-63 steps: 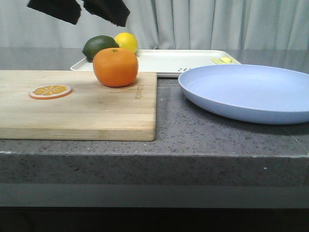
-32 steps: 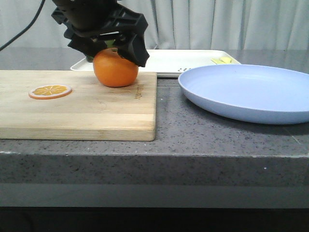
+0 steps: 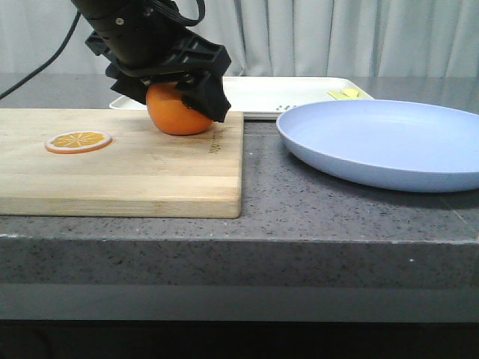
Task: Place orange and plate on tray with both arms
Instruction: 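Lower the left gripper onto the orange on the cutting board and grasp it, then lift the orange with the left gripper and lower it onto the blue plate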
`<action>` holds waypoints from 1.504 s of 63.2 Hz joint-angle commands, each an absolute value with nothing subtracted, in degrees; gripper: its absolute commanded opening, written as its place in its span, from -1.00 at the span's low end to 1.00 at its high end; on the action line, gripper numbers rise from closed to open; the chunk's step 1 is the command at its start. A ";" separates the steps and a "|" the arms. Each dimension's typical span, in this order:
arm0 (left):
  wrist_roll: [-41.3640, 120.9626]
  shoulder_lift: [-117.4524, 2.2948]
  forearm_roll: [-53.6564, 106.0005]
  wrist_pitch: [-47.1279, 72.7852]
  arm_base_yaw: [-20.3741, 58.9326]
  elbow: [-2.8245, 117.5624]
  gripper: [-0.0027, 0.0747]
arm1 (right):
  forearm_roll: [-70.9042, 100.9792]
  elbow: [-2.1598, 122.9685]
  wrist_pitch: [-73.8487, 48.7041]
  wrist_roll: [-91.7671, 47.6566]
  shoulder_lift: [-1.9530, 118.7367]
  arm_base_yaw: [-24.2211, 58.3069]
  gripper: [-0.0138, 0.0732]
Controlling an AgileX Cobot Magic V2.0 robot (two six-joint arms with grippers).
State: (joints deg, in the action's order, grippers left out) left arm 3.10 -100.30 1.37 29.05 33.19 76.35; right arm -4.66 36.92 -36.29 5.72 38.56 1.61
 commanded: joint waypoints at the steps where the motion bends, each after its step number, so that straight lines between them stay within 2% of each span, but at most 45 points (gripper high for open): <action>1: 3.05 -97.47 1.67 27.46 34.03 79.66 -0.03 | -5.73 38.98 -32.82 5.16 38.85 1.57 0.70; 22: 3.05 -99.65 1.67 28.95 41.73 91.07 -0.03 | -5.73 38.98 -32.82 5.16 38.85 1.57 0.70; 40: 3.05 -109.56 1.67 29.06 49.79 101.77 -0.03 | -5.73 38.98 -32.94 5.16 38.85 1.57 0.70; 54: 3.05 -115.66 1.67 29.44 51.99 107.49 -0.02 | -5.73 38.98 -32.99 5.16 38.85 1.57 0.70; 59: 3.05 -117.05 1.67 30.36 52.22 108.83 0.10 | -5.73 38.98 -33.05 5.16 38.85 1.57 0.70; 67: 3.05 -117.72 1.67 30.92 52.47 109.40 0.54 | -5.73 38.98 -33.05 5.16 38.85 1.57 0.70; 73: 3.05 -117.72 1.67 30.92 52.47 109.40 0.76 | -5.73 38.98 -33.05 5.16 38.85 1.57 0.70; 95: 2.95 -114.62 2.50 31.72 52.47 109.40 0.78 | -5.73 38.98 -33.05 5.16 38.85 1.57 0.70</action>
